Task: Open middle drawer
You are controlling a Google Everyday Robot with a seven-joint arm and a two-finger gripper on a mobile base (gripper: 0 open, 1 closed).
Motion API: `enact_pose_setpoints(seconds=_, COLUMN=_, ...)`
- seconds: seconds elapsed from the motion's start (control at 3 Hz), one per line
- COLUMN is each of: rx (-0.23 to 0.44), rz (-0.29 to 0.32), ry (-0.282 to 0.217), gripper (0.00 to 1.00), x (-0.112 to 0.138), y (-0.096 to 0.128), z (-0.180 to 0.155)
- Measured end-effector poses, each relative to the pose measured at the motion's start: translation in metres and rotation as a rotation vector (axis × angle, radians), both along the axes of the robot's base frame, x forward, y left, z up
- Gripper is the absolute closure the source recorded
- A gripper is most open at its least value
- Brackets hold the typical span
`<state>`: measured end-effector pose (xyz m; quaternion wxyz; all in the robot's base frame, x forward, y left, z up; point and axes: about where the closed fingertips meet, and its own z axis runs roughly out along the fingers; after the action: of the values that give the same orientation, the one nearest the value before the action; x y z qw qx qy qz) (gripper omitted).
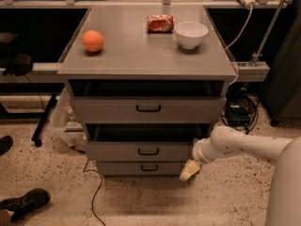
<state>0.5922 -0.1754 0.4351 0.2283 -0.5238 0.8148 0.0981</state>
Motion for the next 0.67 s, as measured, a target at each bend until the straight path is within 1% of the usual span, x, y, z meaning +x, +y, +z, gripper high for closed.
enact_pose_setpoints(seconds=0.33, rx=-0.025, rz=0.016, ry=0.056, gripper=0.00, x=-0.0124, y=-0.0094, z=-0.0105)
enact_pose_setpoints(seconds=0.67, rx=-0.025, rz=0.017, ry=0.056, gripper=0.19, x=-0.0123, y=-0.0094, z=-0.0070)
